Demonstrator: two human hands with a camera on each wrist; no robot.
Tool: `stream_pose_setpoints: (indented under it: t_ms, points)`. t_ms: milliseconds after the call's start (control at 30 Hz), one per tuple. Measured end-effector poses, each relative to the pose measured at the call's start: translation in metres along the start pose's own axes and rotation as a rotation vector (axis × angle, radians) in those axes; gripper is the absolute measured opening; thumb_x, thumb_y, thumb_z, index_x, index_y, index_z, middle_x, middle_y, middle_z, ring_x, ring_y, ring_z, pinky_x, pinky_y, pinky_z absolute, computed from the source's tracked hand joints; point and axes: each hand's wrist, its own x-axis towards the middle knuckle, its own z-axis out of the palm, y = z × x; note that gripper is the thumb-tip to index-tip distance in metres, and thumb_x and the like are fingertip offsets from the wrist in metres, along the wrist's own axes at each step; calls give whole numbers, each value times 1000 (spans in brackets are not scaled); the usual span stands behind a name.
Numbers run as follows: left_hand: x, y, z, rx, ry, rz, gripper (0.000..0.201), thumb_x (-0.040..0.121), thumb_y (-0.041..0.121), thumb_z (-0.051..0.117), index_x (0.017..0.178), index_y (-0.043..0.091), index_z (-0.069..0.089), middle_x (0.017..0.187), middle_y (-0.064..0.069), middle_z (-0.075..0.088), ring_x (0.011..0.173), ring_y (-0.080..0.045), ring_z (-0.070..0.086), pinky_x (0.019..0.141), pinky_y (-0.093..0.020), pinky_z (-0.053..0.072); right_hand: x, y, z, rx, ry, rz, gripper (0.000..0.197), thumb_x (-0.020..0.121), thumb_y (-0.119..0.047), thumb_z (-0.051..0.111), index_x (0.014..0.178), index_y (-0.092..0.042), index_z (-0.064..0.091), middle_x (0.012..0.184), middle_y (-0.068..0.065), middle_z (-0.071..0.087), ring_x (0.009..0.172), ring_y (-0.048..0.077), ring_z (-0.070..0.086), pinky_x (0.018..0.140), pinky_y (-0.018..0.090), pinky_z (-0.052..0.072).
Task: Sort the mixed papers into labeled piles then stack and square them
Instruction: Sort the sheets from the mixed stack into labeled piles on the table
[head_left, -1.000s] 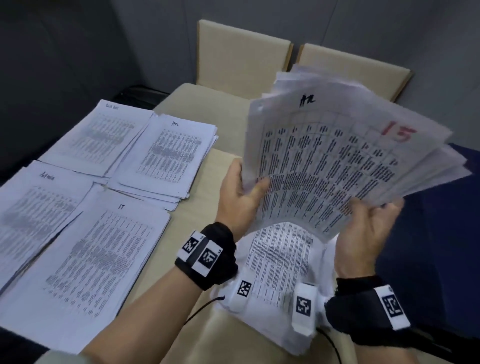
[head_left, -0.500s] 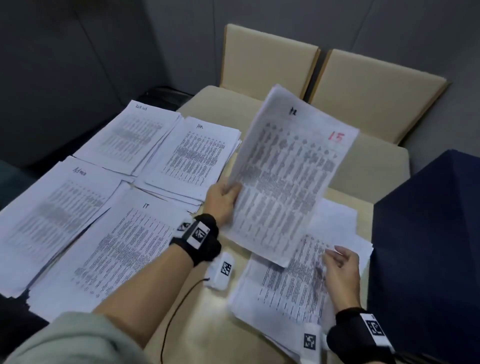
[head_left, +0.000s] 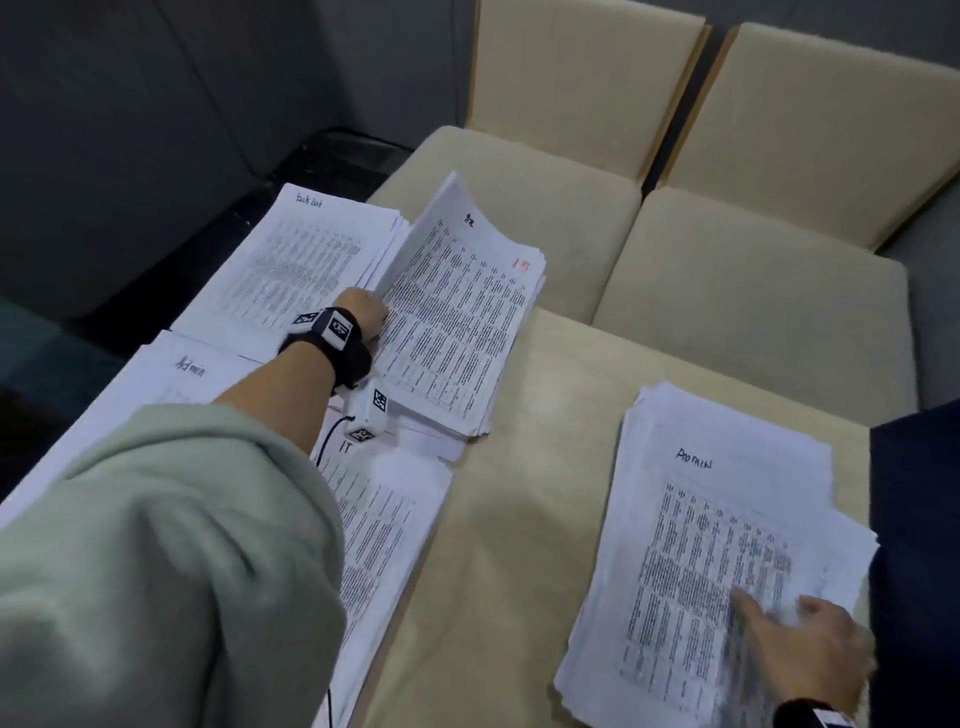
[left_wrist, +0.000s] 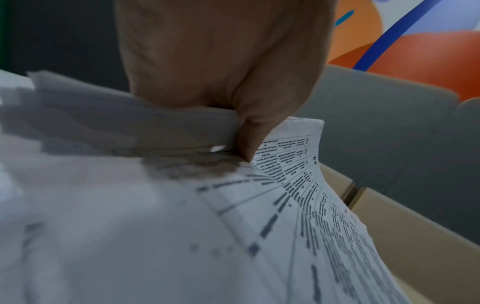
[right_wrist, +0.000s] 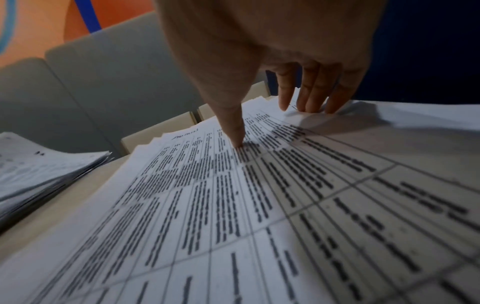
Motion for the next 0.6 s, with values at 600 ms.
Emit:
stream_pose_setpoints:
  t_ms: [600]
  points:
    - [-60, 51, 68, -66, 304, 306, 16, 85, 15, 59, 101, 13, 59, 109, -8, 61, 100, -28, 58, 90, -44, 48, -14, -21, -26, 348, 126, -130, 10, 84, -11, 74, 86, -10, 64, 82, 13, 65, 79, 29, 58, 79, 31, 40]
